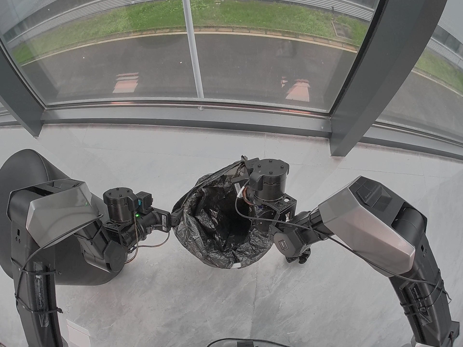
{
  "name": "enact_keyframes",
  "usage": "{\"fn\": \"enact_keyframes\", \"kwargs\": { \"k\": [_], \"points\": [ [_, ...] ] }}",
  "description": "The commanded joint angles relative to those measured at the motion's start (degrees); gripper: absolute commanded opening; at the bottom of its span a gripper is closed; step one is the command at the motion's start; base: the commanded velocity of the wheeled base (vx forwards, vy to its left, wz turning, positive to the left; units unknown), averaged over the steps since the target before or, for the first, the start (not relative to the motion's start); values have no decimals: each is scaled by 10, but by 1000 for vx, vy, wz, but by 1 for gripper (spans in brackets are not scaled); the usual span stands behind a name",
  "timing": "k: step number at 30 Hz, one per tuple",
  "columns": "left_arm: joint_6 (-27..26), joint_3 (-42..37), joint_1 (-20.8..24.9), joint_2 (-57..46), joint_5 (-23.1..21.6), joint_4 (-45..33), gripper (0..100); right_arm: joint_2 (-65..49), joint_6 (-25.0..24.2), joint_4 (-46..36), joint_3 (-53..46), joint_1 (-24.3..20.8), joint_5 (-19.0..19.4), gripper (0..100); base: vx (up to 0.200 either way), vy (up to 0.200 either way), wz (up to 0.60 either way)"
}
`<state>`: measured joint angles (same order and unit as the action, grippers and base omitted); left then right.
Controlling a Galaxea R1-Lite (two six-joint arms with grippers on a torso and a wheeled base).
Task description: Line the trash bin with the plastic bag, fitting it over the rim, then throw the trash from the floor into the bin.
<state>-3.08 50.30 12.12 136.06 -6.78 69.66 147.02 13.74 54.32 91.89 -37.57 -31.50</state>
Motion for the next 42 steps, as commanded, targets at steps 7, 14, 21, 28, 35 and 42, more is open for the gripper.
{"fn": "enact_keyframes", "kwargs": {
  "k": [7,14,21,28,35,42],
  "points": [
    [5,2,2,2,0,1,100,0,-6,0,4,3,0,100,0,0,0],
    [21,4,2,2,0,1,100,3,-10,-4,22,15,0,100,0,0,0],
    [22,2,4,3,0,7,100,27,-12,-3,37,37,0,100,0,0,0],
    [24,1,4,11,0,12,100,35,-12,-2,52,43,0,100,0,0,0],
    [59,-2,5,3,0,21,100,15,-13,-2,50,44,0,100,0,0,0],
    [113,-56,10,-42,0,43,100,-46,-26,-5,-8,23,-1,100,0,0,0]
  ]
}}
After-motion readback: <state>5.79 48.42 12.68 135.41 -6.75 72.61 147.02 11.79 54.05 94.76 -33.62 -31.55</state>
